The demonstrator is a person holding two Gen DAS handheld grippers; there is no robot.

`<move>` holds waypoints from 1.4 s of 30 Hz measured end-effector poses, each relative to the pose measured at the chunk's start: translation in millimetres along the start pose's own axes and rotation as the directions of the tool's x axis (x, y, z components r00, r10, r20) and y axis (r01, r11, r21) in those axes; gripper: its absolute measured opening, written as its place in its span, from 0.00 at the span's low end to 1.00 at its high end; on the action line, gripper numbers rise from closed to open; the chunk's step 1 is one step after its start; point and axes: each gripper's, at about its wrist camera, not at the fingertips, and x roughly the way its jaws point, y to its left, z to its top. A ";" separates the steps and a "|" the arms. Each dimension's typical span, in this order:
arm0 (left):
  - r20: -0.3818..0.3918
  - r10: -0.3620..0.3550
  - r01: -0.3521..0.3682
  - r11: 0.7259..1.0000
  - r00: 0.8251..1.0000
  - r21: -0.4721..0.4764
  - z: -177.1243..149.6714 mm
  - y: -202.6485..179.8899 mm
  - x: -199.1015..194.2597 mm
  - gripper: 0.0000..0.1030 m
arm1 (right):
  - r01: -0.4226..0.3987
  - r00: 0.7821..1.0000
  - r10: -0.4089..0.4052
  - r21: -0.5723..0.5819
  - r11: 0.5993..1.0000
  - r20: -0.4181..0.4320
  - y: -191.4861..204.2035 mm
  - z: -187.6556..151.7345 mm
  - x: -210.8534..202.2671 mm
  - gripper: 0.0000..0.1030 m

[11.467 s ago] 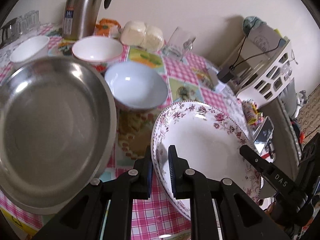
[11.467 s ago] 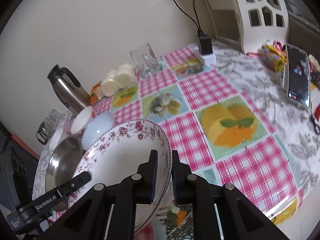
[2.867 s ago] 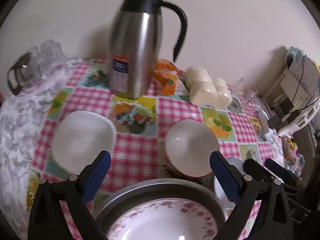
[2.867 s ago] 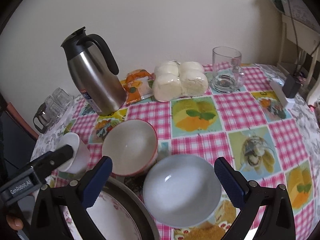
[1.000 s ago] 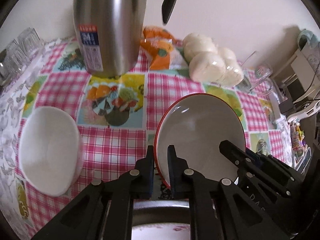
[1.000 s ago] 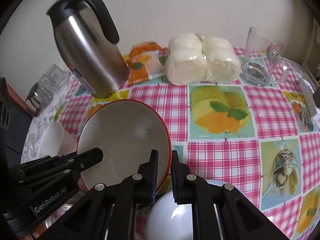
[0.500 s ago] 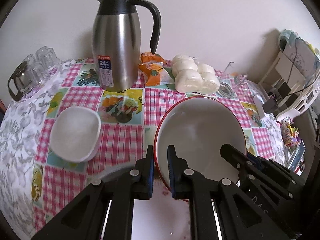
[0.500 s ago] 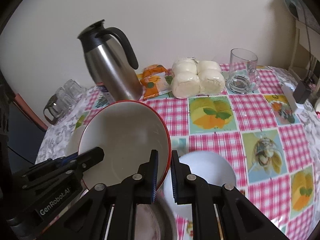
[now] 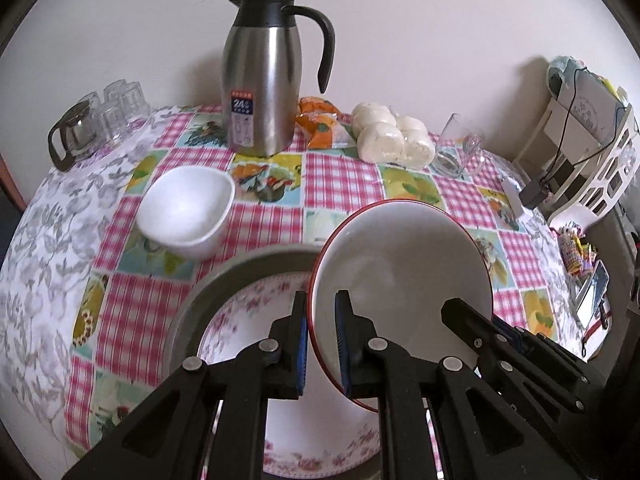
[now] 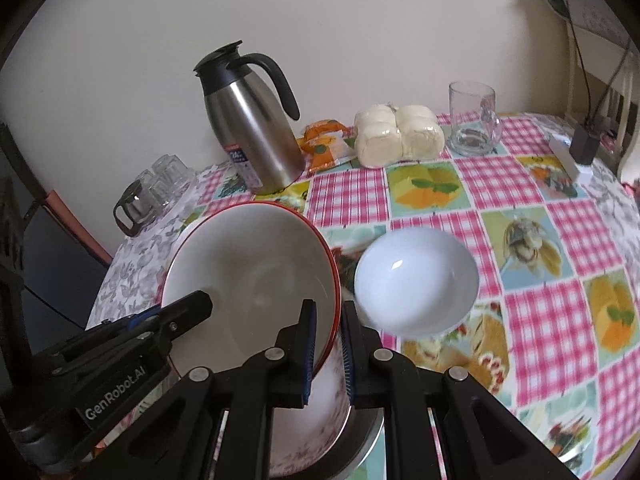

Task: Organize plates and bowls
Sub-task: 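Lift the red-rimmed bowl with both tools and carry it over the basin, then lower the red-rimmed bowl onto the floral plate inside the basin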

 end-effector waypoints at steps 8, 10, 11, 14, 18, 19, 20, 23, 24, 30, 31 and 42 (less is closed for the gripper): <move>-0.010 0.011 -0.011 1.000 1.000 -0.020 -22.7 7.6 -1.1 0.13 | 0.009 1.000 -0.009 0.008 1.000 -0.006 6.2 -21.7 0.4 0.13; -0.013 0.024 -0.025 1.000 1.000 -0.017 -25.9 8.2 -1.1 0.13 | 0.017 1.000 -0.017 0.004 1.000 -0.012 8.5 -26.7 1.4 0.13; -0.016 0.027 -0.028 0.999 1.000 -0.016 -26.9 8.8 -1.1 0.13 | 0.015 1.000 -0.015 0.007 1.000 -0.017 9.0 -28.8 2.1 0.13; -0.027 0.019 -0.019 1.000 0.999 -0.023 -28.8 12.8 -1.5 0.13 | 0.007 1.000 -0.006 0.021 1.000 -0.028 9.1 -33.9 3.2 0.13; -0.042 0.006 -0.008 0.999 0.999 -0.038 -29.0 18.8 -0.4 0.13 | -0.001 0.999 0.002 0.026 1.000 -0.037 11.3 -37.0 5.0 0.13; -0.046 0.004 -0.006 0.999 0.999 -0.042 -28.8 19.5 0.1 0.12 | 0.000 0.999 0.001 0.026 1.000 -0.036 12.0 -37.2 5.3 0.13; -0.050 0.003 -0.005 0.999 0.999 -0.045 -28.8 20.4 0.7 0.12 | 0.003 0.999 -0.002 0.024 1.000 -0.035 12.8 -37.2 5.3 0.13; -0.057 0.001 -0.004 0.999 0.998 -0.046 -29.3 22.2 2.1 0.13 | 0.014 0.999 -0.014 0.016 1.000 -0.040 16.2 -37.2 7.8 0.13; -0.061 0.000 -0.003 0.999 0.998 -0.048 -29.4 23.0 3.0 0.13 | 0.014 0.999 -0.014 0.019 1.000 -0.042 16.2 -37.3 8.9 0.13; -0.080 0.003 -0.009 0.998 0.997 -0.069 -28.8 32.5 8.1 0.13 | 0.021 0.998 -0.020 0.027 0.999 -0.055 20.9 -37.6 18.7 0.13; -0.080 0.004 -0.009 0.997 0.997 -0.072 -28.7 34.4 8.5 0.14 | 0.019 0.998 -0.017 0.026 0.999 -0.057 22.2 -38.0 20.4 0.15; -0.112 -0.013 0.000 0.994 0.994 -0.109 -29.0 47.4 22.8 0.15 | 0.026 0.996 -0.023 0.026 0.999 -0.081 27.7 -40.2 34.0 0.15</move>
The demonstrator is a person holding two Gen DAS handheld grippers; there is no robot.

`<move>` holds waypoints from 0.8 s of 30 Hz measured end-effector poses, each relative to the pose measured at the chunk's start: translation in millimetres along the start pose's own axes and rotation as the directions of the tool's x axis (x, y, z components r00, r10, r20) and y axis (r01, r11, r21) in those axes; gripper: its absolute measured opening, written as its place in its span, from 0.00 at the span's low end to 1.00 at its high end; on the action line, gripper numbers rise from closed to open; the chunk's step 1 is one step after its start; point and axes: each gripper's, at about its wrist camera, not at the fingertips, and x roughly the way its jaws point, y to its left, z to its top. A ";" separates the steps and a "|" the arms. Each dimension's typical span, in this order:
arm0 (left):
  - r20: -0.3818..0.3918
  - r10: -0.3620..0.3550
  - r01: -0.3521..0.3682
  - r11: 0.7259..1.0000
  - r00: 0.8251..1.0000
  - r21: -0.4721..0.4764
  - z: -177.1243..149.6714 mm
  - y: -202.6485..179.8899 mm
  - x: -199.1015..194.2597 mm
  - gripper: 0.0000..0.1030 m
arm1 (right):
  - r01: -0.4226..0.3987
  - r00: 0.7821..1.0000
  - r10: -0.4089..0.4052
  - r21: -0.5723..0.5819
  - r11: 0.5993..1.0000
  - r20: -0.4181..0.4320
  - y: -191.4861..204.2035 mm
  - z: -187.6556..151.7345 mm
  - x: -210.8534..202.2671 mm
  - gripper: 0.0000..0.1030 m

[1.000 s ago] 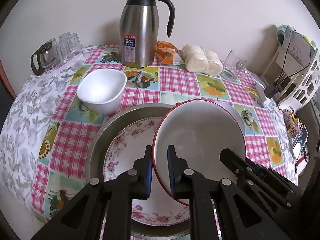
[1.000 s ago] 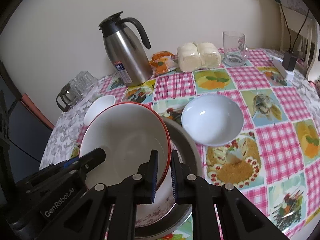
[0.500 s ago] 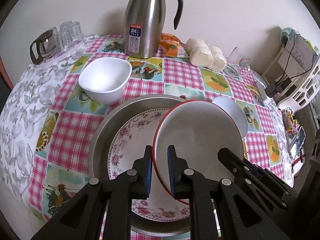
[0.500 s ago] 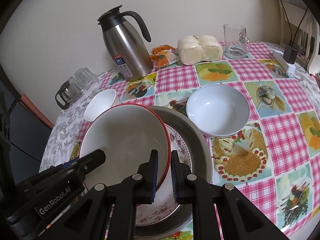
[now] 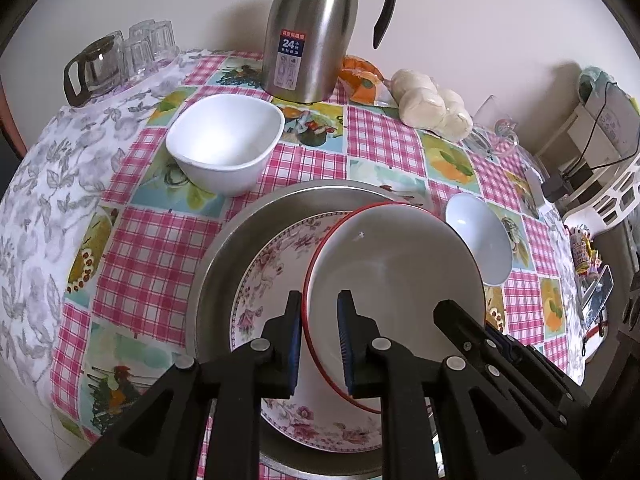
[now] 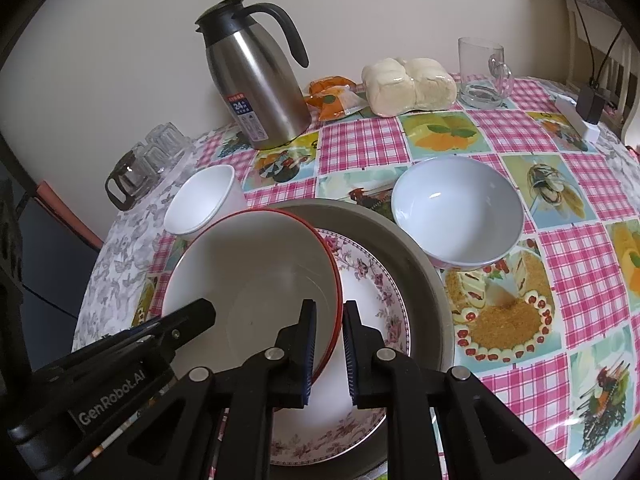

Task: Organize plates and bowls
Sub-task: 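Lower the red-rimmed bowl onto the floral plate inside the basin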

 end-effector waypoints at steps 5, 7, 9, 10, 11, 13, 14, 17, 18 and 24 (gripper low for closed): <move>-0.010 0.000 0.000 1.000 1.000 -0.004 0.8 -0.3 4.0 0.15 | 0.004 1.000 -0.004 0.003 1.000 -0.007 -1.2 0.2 3.2 0.15; -0.013 0.000 0.000 1.000 1.000 -0.004 1.0 -0.6 4.9 0.16 | 0.004 1.000 -0.004 0.005 1.000 -0.010 -1.7 0.1 4.1 0.16; -0.017 -0.001 0.001 1.000 1.000 -0.003 1.0 -0.8 6.5 0.16 | 0.007 1.000 -0.007 0.009 1.000 -0.012 -1.8 0.2 4.9 0.16; -0.020 -0.001 0.001 1.000 1.000 -0.003 1.1 -0.5 7.4 0.16 | 0.008 1.000 -0.008 0.010 1.000 -0.012 -2.2 0.3 5.2 0.16; -0.022 -0.001 0.001 1.000 1.000 -0.003 0.9 -0.7 8.4 0.16 | 0.009 1.000 -0.009 0.011 1.000 -0.012 -2.8 0.3 5.5 0.16; -0.025 -0.002 0.002 1.000 1.000 -0.004 1.0 -1.3 10.3 0.16 | 0.012 1.000 -0.012 0.011 1.000 -0.011 -2.9 0.6 5.9 0.16; -0.026 -0.002 0.002 1.000 1.000 -0.005 0.9 -1.3 10.9 0.16 | 0.013 1.000 -0.013 0.011 1.000 -0.010 -3.0 0.9 6.1 0.16; -0.029 -0.003 0.003 1.000 1.000 -0.009 1.0 -1.0 12.8 0.16 | 0.014 1.000 -0.014 0.013 1.000 -0.007 -3.2 1.3 6.7 0.16; -0.030 -0.003 0.003 1.000 1.000 -0.011 1.2 -0.5 13.3 0.16 | 0.014 1.000 -0.014 0.013 1.000 -0.005 -3.2 1.4 6.9 0.16; -0.023 0.000 0.000 1.000 1.000 -0.003 2.7 -0.7 14.1 0.17 | 0.014 1.000 -0.014 0.009 1.000 -0.004 -2.3 2.5 10.2 0.16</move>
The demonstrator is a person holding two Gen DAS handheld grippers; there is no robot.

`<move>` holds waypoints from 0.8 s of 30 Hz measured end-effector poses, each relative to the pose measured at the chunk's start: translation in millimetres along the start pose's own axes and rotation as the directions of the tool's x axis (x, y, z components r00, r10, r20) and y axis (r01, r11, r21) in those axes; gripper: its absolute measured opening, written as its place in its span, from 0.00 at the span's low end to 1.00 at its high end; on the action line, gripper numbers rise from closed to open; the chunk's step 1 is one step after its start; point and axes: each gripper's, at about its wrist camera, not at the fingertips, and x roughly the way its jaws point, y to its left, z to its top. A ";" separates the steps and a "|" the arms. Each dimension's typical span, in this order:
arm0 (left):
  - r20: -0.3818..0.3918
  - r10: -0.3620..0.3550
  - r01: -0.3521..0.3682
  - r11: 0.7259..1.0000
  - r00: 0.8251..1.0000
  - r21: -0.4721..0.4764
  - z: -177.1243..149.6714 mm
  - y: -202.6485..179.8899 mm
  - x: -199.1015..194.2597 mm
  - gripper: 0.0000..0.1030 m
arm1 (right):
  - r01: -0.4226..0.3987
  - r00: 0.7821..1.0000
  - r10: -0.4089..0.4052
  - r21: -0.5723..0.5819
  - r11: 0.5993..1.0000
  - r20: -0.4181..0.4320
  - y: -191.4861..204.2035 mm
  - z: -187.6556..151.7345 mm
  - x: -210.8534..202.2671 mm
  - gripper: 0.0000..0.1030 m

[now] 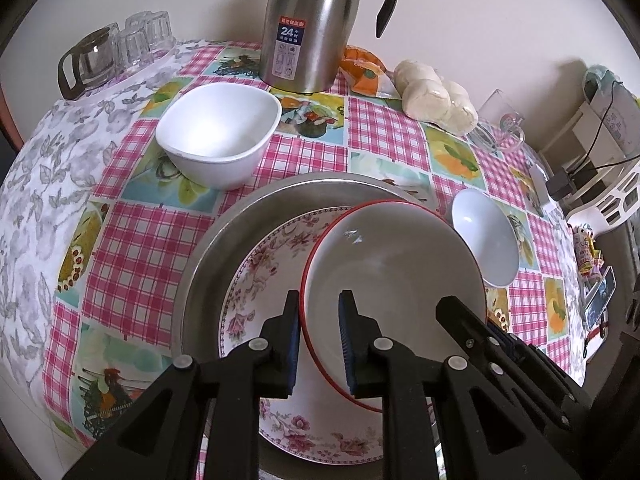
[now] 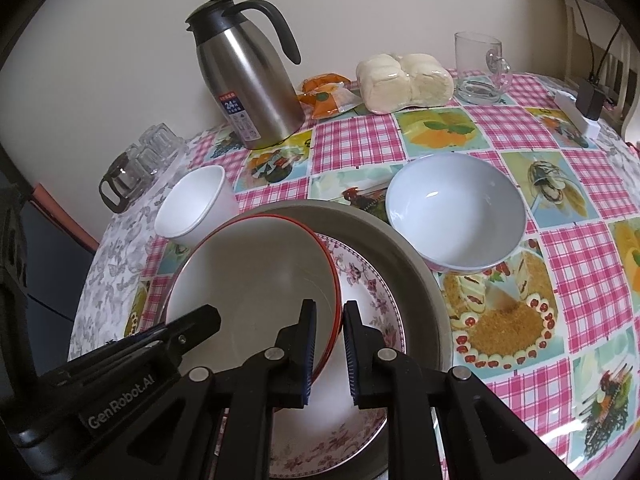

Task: Organize plates and bowls
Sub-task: 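Lower the red-rimmed bowl onto the floral plate inside the basin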

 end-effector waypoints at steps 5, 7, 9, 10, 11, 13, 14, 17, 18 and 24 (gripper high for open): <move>0.003 0.018 -0.018 1.000 1.000 0.016 -0.1 -4.1 0.5 0.20 | 0.009 1.000 -0.009 -0.007 1.000 -0.009 1.0 -0.7 2.8 0.17; 0.003 0.019 -0.019 1.000 1.000 0.017 -0.4 -5.2 0.5 0.20 | 0.009 1.000 -0.009 -0.009 1.000 -0.010 0.5 -0.8 3.2 0.17; 0.001 0.021 -0.021 1.000 1.000 0.018 -0.6 -5.8 0.4 0.20 | 0.007 1.000 -0.007 -0.011 1.000 -0.010 0.1 -0.5 3.4 0.17; 0.000 0.021 -0.021 1.000 1.000 0.019 -0.6 -6.2 0.5 0.20 | 0.006 1.000 -0.006 -0.012 1.000 -0.010 0.0 -0.5 3.4 0.17; -0.001 0.021 -0.021 1.000 1.000 0.019 -0.6 -5.9 0.5 0.20 | 0.005 1.000 -0.005 -0.011 1.000 -0.011 0.3 -0.5 3.3 0.17; -0.002 0.018 -0.018 1.000 1.000 0.019 -0.3 -4.9 0.4 0.20 | 0.002 1.000 -0.002 -0.010 1.000 -0.012 0.1 -0.5 3.4 0.17; -0.004 0.015 -0.014 1.000 1.000 0.018 0.0 -4.2 0.4 0.20 | 0.001 1.000 -0.001 -0.010 1.000 -0.012 0.1 -0.2 3.5 0.17; -0.008 0.001 -0.001 1.000 1.000 0.012 0.7 -1.9 -0.2 0.20 | -0.004 1.000 0.004 -0.004 1.000 -0.015 -0.7 0.2 3.9 0.17; -0.006 -0.002 0.002 1.000 1.000 0.011 1.0 -1.4 -1.1 0.20 | -0.005 1.000 0.005 -0.004 1.000 -0.016 -0.9 0.2 3.9 0.17; 0.024 -0.010 0.010 1.000 1.000 0.015 4.2 -1.9 -11.4 0.22 | 0.009 1.000 -0.010 -0.009 1.000 -0.021 -0.7 0.2 2.3 0.17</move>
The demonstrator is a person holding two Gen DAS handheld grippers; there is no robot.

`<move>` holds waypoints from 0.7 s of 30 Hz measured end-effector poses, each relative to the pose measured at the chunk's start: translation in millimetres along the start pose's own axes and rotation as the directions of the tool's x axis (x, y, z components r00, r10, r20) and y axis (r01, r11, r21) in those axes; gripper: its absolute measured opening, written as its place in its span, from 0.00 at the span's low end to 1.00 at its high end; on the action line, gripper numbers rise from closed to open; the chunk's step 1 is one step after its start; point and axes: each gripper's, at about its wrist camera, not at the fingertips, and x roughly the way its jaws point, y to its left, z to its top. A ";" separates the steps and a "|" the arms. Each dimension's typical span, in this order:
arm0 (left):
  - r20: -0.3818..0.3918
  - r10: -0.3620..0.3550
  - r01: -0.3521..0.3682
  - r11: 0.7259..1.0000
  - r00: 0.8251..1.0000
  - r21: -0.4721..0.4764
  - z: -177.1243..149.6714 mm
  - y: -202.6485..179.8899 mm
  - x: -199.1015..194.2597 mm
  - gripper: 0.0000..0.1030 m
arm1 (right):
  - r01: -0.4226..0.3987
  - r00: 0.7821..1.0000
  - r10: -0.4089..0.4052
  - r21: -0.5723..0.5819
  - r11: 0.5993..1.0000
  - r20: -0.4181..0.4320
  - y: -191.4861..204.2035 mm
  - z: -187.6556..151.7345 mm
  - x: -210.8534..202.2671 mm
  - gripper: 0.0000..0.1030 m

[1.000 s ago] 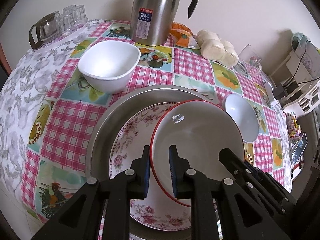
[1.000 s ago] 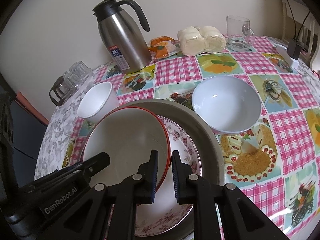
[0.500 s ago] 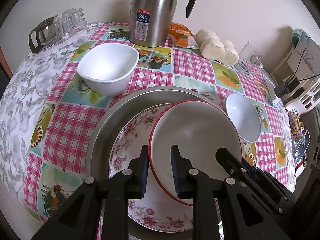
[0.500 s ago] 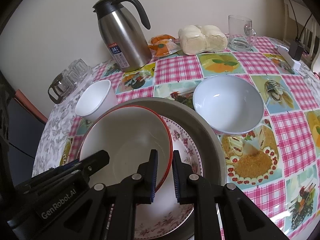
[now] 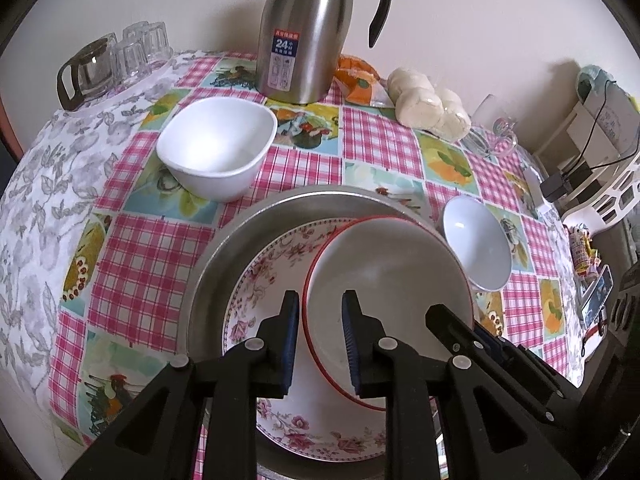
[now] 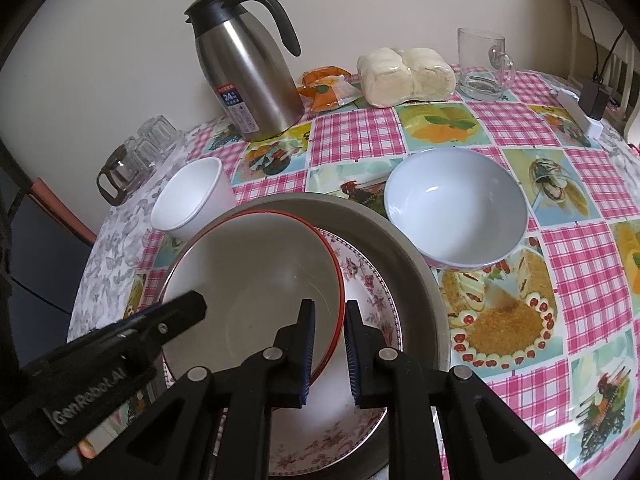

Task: Organize plates and bowls
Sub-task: 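Lower the red-rimmed bowl onto the floral plate inside the basin, then open both tools to release the red-rimmed bowl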

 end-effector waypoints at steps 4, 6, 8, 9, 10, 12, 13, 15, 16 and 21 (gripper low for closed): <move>0.013 0.002 -0.002 1.000 1.000 -0.003 1.9 1.1 -3.3 0.22 | 0.023 1.000 -0.023 -0.007 1.000 0.018 -0.9 1.9 -6.2 0.31; 0.017 0.005 -0.005 1.000 1.000 -0.009 2.4 2.6 -4.8 0.22 | 0.036 0.999 -0.035 -0.010 0.999 0.028 -2.1 3.2 -9.0 0.36; 0.020 0.013 -0.013 1.000 1.000 -0.011 2.2 2.9 -5.8 0.22 | 0.044 0.998 -0.044 -0.010 0.999 0.033 -3.3 4.0 -11.1 0.46; 0.023 0.020 -0.019 1.000 1.000 -0.012 2.4 3.3 -6.8 0.22 | 0.048 0.998 -0.047 -0.009 0.999 0.037 -3.8 4.5 -12.4 0.49; 0.025 0.024 -0.023 1.000 0.999 -0.013 2.6 3.5 -7.4 0.24 | 0.049 0.998 -0.049 -0.010 0.999 0.039 -3.9 4.5 -13.2 0.55; 0.031 0.034 -0.033 0.999 0.999 -0.016 2.9 4.1 -9.5 0.33 | 0.054 0.998 -0.053 -0.020 0.998 0.043 -2.9 5.4 -14.4 0.59; 0.036 0.039 -0.039 0.999 0.999 -0.018 3.3 4.8 -10.7 0.38 | 0.056 0.997 -0.055 -0.022 0.998 0.044 -2.8 5.5 -14.8 0.63; 0.041 0.046 -0.045 0.999 0.998 -0.024 3.8 6.6 -12.5 0.43 | 0.064 0.997 -0.063 -0.026 0.998 0.048 -2.7 5.6 -15.4 0.69; 0.043 0.051 -0.050 0.998 0.998 -0.031 4.3 8.3 -13.0 0.45 | 0.067 0.997 -0.066 -0.026 0.997 0.048 -2.9 5.7 -15.4 0.71; 0.034 0.086 -0.084 0.994 0.996 -0.068 4.9 17.9 -12.1 0.52 | 0.077 0.996 -0.076 -0.019 0.997 0.044 -5.8 5.3 -14.4 0.76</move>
